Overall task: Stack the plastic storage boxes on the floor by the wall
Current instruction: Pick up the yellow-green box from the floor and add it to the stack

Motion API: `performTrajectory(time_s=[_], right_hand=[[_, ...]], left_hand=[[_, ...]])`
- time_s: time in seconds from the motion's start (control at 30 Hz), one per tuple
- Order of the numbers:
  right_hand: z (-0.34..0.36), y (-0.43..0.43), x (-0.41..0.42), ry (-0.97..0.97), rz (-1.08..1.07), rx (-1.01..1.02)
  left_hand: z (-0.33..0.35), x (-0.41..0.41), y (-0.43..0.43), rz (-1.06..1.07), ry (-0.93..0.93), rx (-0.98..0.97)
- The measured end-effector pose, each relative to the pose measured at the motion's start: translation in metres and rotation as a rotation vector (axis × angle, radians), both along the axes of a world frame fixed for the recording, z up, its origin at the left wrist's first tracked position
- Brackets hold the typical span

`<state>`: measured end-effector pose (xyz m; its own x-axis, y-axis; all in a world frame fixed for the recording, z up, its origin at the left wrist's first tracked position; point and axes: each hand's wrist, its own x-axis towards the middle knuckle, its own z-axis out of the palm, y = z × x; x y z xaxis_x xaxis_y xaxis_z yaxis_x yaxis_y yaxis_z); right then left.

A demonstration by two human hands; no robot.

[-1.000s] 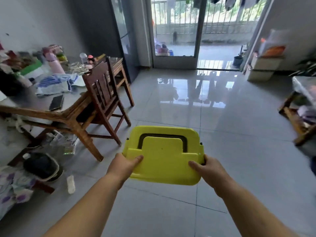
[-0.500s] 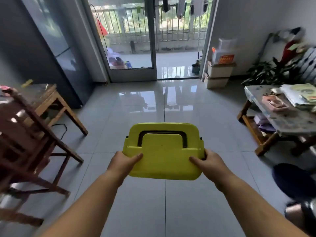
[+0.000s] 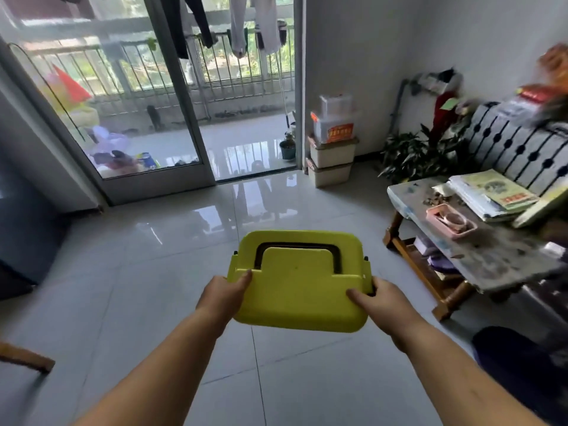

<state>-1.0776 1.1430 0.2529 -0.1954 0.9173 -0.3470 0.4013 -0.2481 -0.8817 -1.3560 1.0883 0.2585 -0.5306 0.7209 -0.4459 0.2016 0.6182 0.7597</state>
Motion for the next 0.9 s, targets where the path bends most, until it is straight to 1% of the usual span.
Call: performTrajectory(time_s=[0.17,0.3,0.4,0.43,0.5,0.7,0.83,0.9], right_hand=[[0.009,0.117,-0.002,-0.025,-0.103,0.026],[0.002,0.228,-0.001,-0.042,-0.125,0.052],[-0.006,0.324,-0.003,-0.056,-0.093,0.058],[-0.005,0.342,-0.004,-0.066,-0.079,0.043],[-0.002,0.408,-0.009,-0.033,-0.057,0.003],[0.009,0.567,-0.027,-0.045,-0.035,0.000],[0.011,0.669,-0.041,-0.092,-0.017,0.031],[0.008,0.721,-0.049,-0.100,-0.044,0.025]], left_hand=[[0.011,-0.002,0.140,-0.112,0.072,-0.032],[0.008,0.000,0.253,-0.138,0.056,-0.052],[0.003,-0.005,0.338,-0.071,-0.025,-0.045],[0.005,-0.006,0.354,-0.058,-0.045,-0.046],[0.008,-0.011,0.415,-0.026,-0.096,-0.041],[0.012,-0.028,0.561,0.054,-0.117,-0.033],[0.007,-0.047,0.663,0.043,-0.094,-0.027],[-0.002,-0.059,0.723,0.026,-0.082,-0.027]])
